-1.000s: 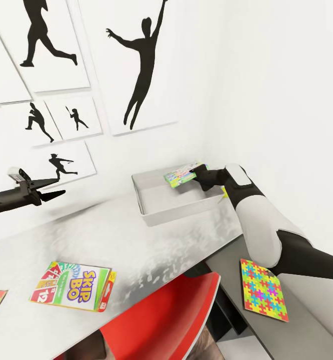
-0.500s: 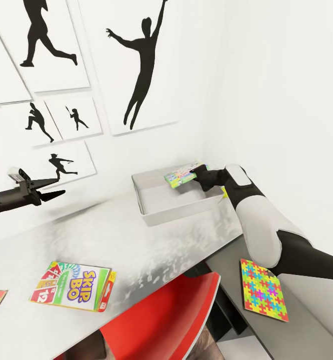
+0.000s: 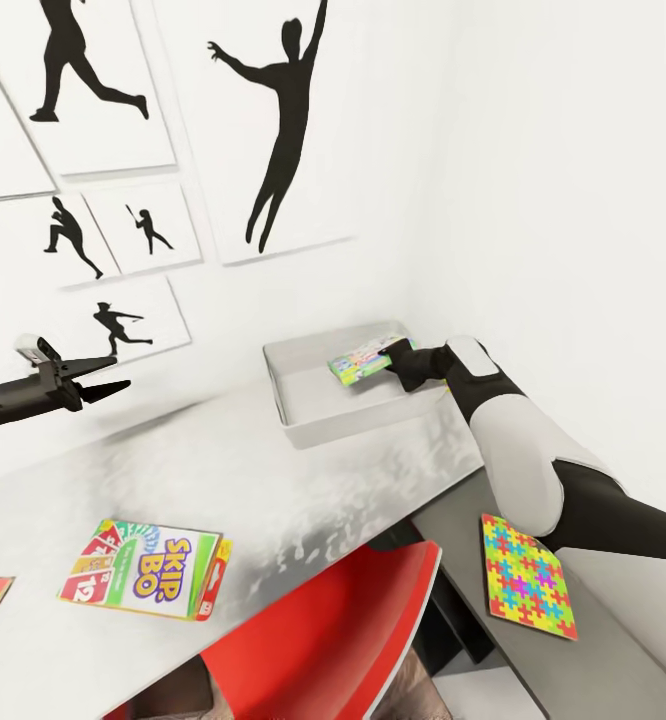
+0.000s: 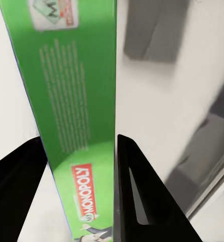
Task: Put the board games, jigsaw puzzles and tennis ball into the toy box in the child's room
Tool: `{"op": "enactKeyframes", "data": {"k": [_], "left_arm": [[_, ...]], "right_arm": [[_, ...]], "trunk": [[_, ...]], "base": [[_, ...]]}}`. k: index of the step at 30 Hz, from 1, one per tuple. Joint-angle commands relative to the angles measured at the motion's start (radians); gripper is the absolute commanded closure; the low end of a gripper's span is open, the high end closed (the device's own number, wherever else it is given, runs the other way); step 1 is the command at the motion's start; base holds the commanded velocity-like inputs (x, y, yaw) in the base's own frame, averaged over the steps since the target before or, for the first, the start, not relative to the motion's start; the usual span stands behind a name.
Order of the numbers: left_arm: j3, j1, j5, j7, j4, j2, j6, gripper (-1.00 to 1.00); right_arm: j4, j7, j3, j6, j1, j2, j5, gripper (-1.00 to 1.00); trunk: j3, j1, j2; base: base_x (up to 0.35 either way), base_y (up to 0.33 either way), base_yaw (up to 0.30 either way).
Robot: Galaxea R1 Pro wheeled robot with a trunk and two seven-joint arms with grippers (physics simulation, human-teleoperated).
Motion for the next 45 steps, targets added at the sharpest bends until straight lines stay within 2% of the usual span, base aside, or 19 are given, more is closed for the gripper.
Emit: {"op": "enactKeyframes", "data": {"k": [1,33,45], "left_arm": [[-0.001,-0.001,-0.001,-0.004,0.000,0.000,0.011,-1.00],[-0.002,-0.001,-0.001,-0.004,0.000,-0.001,0.011,-1.00],[-0.002,-0.001,-0.001,-0.004,0.000,-0.001,0.011,-1.00]], "right_arm": [[-0.002,-0.011,-0.004,-0.001,-0.001,0.000,-0.011,1.00],[-0.005,-0.014,-0.005,-0.003,-0.004,-0.001,-0.011,1.00],[-0.012,-0.018,-0.004,-0.001,-0.042,-0.033,-0.011,1.00]], "trunk": [[-0.003,0.001,-0.002],[-0.055,0.001,-0.002],[-0.057,0.001,-0.002]], "base": [[0.000,0.000,0.000],[0.000,0.000,0.000],[0.000,0.000,0.000]]}}
